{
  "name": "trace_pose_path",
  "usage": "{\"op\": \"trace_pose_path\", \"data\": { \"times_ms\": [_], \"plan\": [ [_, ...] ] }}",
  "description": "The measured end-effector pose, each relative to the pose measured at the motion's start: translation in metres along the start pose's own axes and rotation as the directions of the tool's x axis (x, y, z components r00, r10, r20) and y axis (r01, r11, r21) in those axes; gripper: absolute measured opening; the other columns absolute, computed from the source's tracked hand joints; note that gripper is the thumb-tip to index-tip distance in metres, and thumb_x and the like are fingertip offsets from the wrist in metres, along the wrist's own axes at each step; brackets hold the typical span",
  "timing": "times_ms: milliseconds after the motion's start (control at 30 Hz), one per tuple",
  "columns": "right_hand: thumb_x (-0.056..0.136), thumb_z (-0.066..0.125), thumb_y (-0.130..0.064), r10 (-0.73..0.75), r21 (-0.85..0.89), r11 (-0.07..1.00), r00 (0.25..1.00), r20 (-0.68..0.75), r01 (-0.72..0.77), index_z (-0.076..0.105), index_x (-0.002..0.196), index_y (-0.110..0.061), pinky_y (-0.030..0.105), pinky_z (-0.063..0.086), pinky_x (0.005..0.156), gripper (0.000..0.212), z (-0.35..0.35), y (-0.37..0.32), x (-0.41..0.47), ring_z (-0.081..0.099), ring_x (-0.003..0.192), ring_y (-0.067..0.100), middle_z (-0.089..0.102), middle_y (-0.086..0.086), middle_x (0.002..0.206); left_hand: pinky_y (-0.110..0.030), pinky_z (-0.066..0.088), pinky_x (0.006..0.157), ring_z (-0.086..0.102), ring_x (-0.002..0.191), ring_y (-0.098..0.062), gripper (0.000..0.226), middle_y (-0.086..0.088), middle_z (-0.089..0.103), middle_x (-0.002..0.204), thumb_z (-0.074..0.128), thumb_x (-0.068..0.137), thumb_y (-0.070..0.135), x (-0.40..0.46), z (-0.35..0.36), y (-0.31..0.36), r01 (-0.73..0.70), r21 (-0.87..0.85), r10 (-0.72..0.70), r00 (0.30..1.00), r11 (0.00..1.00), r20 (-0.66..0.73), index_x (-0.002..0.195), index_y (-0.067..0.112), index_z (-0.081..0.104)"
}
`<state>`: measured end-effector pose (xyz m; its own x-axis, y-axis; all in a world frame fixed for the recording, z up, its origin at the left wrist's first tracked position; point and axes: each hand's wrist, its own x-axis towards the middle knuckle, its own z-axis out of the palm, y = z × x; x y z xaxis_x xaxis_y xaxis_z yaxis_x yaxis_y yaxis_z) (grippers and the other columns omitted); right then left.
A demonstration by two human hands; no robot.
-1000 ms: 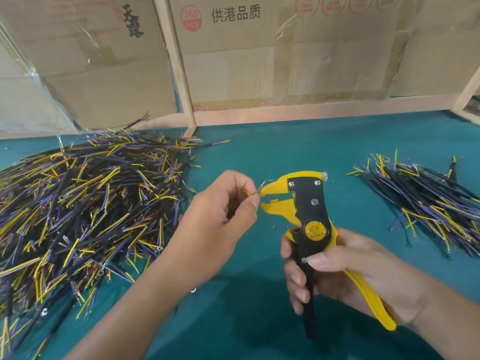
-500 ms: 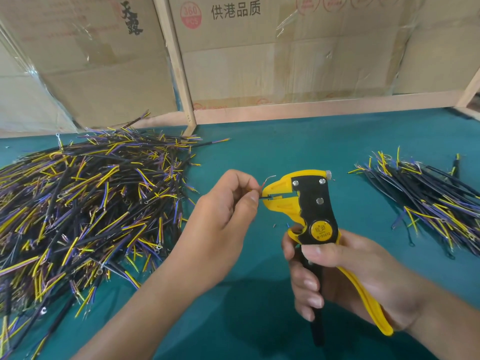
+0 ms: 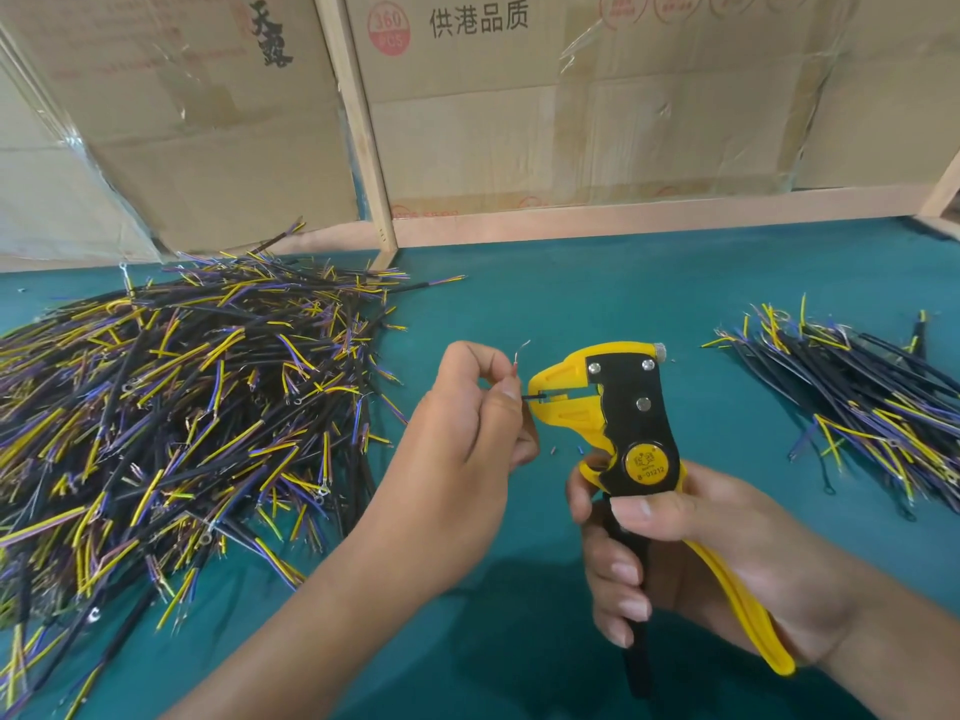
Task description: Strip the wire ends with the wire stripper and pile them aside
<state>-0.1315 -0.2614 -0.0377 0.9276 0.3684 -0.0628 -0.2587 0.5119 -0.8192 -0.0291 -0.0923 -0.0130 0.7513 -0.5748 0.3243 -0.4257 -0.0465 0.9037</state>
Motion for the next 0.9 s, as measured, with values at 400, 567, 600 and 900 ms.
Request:
{"op": "trace_pose_path", "data": {
  "times_ms": [400, 567, 600, 900],
  "plan": [
    [0.087, 0.077, -0.025, -0.006, -0.04, 0.999, 1.0, 0.001, 0.006, 0.065, 0.104, -0.008, 0.044, 0.049, 0.067, 0.026, -0.002, 0.002, 0.0, 0.052, 0.062, 0.027, 0.051, 0.012, 0.073, -0.02, 0.028, 0.048, 0.03, 0.05, -0.011, 0.015, 0.009, 0.045, 0.057, 0.032, 0.107, 0.026, -0.003, -0.005, 0.009, -0.02, 0.138, 0.014, 0.999, 0.99, 0.039, 0.094, 0.021, 0.039],
    [0.084, 0.08, -0.026, -0.026, -0.053, 0.998, 1.0, -0.008, 0.025, 0.067, 0.104, -0.008, 0.044, 0.049, 0.066, 0.03, -0.001, 0.003, 0.002, 0.053, 0.062, 0.027, 0.052, 0.013, 0.072, -0.016, 0.029, 0.05, 0.037, 0.051, -0.007, 0.014, 0.011, 0.051, 0.058, 0.032, 0.106, 0.026, -0.003, -0.006, 0.011, 0.009, 0.212, -0.018, 0.999, 0.977, 0.04, 0.094, 0.023, 0.039],
    [0.084, 0.08, -0.026, -0.028, -0.054, 0.998, 1.0, -0.01, 0.027, 0.067, 0.105, -0.008, 0.044, 0.05, 0.066, 0.031, -0.001, 0.003, 0.002, 0.053, 0.062, 0.027, 0.052, 0.013, 0.073, -0.016, 0.029, 0.05, 0.038, 0.051, -0.007, 0.014, 0.011, 0.051, 0.058, 0.032, 0.106, 0.026, -0.003, -0.006, 0.012, 0.013, 0.215, -0.022, 0.999, 0.977, 0.042, 0.094, 0.022, 0.039],
    [0.083, 0.08, -0.028, 0.009, -0.055, 0.998, 0.999, -0.032, -0.011, 0.066, 0.1, -0.006, 0.04, 0.047, 0.06, 0.031, 0.001, 0.003, 0.001, 0.047, 0.056, 0.023, 0.046, 0.009, 0.067, -0.015, 0.032, 0.051, 0.038, 0.053, -0.005, 0.018, 0.011, 0.05, 0.059, 0.032, 0.108, 0.023, -0.003, -0.006, 0.011, 0.074, 0.099, -0.08, 0.995, 0.992, 0.062, 0.092, 0.022, 0.039]
  ]
}}
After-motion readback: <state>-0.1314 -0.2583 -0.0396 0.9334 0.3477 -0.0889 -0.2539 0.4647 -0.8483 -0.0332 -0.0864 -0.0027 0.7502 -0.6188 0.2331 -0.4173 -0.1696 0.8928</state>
